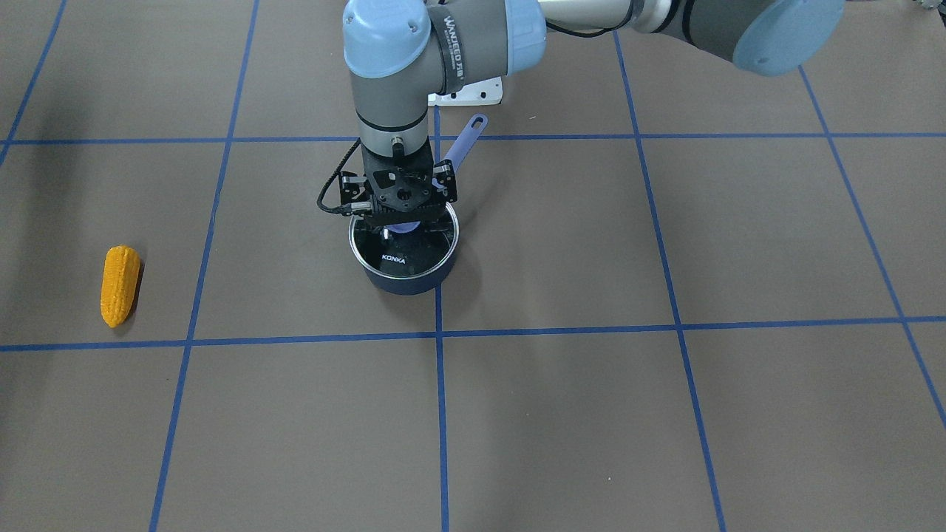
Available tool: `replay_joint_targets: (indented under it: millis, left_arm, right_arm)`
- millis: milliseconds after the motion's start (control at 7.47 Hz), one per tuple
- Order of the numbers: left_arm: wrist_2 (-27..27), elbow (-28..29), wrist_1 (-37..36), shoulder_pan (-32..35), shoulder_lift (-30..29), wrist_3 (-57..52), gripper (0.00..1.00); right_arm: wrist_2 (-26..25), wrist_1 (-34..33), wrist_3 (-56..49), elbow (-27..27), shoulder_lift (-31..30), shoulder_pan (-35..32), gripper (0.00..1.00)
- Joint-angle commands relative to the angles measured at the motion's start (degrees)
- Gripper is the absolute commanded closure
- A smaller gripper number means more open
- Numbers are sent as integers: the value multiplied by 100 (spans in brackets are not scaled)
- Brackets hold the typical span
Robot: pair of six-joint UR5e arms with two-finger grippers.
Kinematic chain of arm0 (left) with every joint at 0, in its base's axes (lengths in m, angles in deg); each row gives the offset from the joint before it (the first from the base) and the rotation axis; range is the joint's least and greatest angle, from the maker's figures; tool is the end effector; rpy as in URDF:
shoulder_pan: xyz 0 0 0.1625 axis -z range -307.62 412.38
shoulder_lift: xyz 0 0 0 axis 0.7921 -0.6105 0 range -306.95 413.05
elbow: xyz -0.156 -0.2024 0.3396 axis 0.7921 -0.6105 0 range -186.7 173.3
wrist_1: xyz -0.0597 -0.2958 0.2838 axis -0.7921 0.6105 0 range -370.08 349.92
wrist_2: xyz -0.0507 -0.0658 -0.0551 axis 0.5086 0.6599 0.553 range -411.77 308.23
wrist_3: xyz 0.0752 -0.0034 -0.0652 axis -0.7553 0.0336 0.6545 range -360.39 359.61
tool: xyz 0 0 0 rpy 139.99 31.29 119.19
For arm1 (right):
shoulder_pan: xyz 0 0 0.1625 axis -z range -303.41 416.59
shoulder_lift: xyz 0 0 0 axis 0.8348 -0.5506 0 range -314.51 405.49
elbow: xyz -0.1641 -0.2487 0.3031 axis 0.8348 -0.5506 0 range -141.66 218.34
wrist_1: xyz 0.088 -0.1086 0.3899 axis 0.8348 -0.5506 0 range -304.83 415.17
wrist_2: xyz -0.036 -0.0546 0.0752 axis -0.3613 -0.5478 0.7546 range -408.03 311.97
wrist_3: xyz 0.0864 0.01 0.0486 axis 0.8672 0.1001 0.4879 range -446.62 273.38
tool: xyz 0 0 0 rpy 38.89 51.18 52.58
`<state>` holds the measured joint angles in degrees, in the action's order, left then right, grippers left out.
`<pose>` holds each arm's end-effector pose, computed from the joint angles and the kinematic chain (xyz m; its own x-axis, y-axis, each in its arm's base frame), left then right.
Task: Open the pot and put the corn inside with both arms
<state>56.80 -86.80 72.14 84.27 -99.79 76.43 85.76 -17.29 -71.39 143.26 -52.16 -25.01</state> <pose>0.5846 -0.4834 0.0394 0.6535 -0.1521 -0.7415 0.1645 0.9847 -0.0570 -0.0026 -0.4576 0.5575 0.6829 -0.1431 0.7163 -0.0485 0.9696 0.2400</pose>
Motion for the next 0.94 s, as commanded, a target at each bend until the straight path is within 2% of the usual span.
replay_joint_targets:
  millis: [0, 803]
  left_arm:
    - [-55, 91, 14, -121, 25, 35, 2]
    - [-134, 170, 84, -315, 69, 26, 4]
  right_arm:
    - [-2, 3, 7, -25, -1, 22, 0]
    - [-10, 3, 7, -25, 8, 48, 0]
